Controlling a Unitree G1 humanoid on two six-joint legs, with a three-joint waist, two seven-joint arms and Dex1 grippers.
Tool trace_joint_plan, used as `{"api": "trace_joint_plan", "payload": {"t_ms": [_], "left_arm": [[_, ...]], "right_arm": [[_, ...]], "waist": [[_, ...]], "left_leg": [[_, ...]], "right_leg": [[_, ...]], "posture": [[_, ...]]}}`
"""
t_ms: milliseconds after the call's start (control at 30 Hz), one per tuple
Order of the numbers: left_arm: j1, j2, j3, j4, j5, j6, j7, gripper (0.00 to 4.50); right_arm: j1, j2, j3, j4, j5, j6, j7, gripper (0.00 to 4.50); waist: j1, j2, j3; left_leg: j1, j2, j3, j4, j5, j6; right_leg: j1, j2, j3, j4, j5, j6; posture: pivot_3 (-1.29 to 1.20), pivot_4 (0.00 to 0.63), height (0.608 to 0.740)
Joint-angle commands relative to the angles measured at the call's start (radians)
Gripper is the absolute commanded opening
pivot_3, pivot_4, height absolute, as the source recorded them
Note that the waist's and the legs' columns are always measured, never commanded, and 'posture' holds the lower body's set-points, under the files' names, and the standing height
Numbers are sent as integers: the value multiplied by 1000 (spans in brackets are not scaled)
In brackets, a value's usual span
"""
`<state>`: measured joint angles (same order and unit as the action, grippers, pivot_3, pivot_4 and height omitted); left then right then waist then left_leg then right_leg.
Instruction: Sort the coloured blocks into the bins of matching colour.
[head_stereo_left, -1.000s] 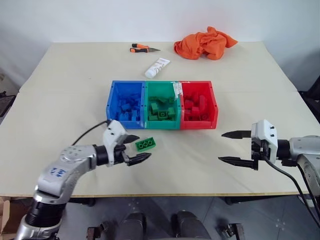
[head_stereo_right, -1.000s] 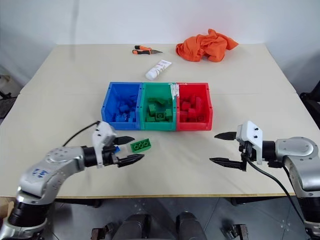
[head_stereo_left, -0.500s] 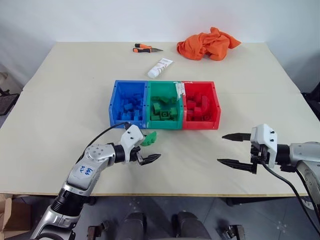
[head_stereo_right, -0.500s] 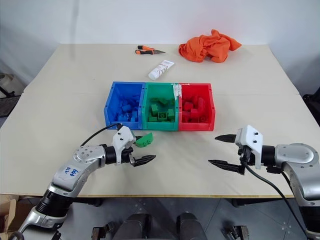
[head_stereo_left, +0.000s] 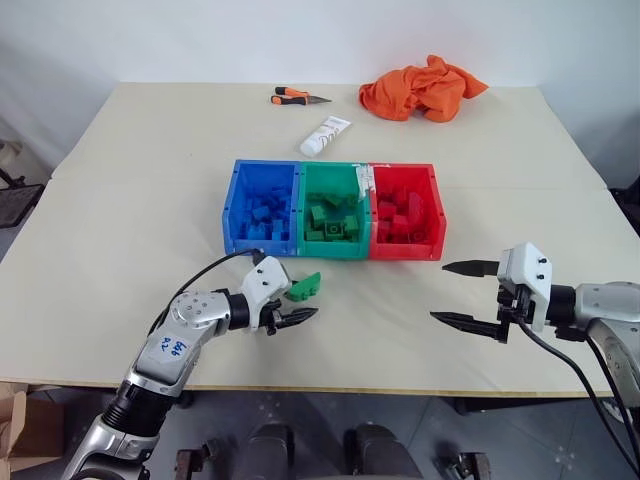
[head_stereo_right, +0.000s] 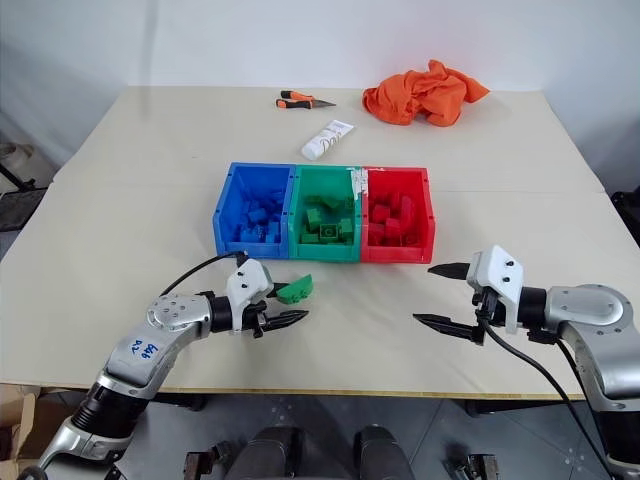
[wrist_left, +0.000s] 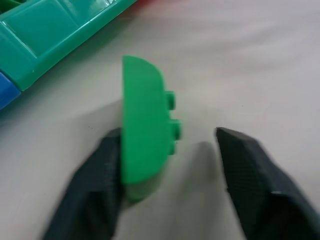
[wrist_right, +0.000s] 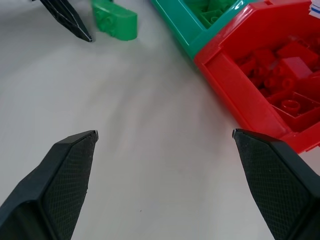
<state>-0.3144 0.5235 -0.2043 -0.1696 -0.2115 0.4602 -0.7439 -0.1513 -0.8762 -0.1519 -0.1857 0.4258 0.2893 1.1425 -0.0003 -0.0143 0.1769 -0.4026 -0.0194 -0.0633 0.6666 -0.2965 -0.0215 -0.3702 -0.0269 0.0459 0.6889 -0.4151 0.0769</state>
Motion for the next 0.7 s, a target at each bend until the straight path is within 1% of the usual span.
{"api": "trace_joint_plan", "payload": {"t_ms": [33,67,100,233,433,500,600,700], "left_arm": [[-3,-5,20,-3,-6,-16,-8,1336],[-7,-6,22,-1,-12,-10,-12,1003],[-9,-7,25,-1,-18,-7,-16,806],[-56,-36,40,-22,-64,32,-27,806],[-192,-111,47,-3,-84,49,-4,806],[-267,-147,53,52,-64,33,28,806],[-376,-190,63,202,-5,-40,86,806],[-433,-222,68,322,26,-121,116,806]], "right_arm": [[-10,10,-6,1,4,-12,-8,4500],[-8,12,-6,1,3,-13,-10,4500],[-7,14,-7,1,2,-15,-12,4500],[4,20,-16,0,1,-20,-24,4500],[34,25,-41,-16,5,-27,-49,4500],[55,27,-59,-32,9,-26,-64,4500],[92,33,-85,-57,12,-27,-88,4500],[123,40,-98,-83,12,-28,-107,4500]], "waist": [[-1,0,0],[-1,0,0],[-1,0,0],[0,0,0],[2,0,0],[3,0,0],[4,0,0],[-3,0,0]], "left_leg": [[0,0,0,0,0,0],[0,0,0,0,0,0],[0,0,0,0,0,0],[0,0,0,0,0,0],[-1,0,0,1,0,0],[-1,0,0,1,0,0],[-1,0,1,2,0,0],[0,0,3,2,0,0]], "right_leg": [[0,0,0,0,0,0],[0,0,0,0,0,0],[0,0,0,0,0,0],[0,0,0,0,0,0],[0,0,0,0,0,1],[0,0,0,0,0,1],[0,0,0,1,0,1],[0,1,1,1,1,1]], "posture": [[0,150,740],[0,150,740],[0,150,740],[0,150,740],[0,150,740],[0,150,740],[0,150,740],[0,150,740]]}}
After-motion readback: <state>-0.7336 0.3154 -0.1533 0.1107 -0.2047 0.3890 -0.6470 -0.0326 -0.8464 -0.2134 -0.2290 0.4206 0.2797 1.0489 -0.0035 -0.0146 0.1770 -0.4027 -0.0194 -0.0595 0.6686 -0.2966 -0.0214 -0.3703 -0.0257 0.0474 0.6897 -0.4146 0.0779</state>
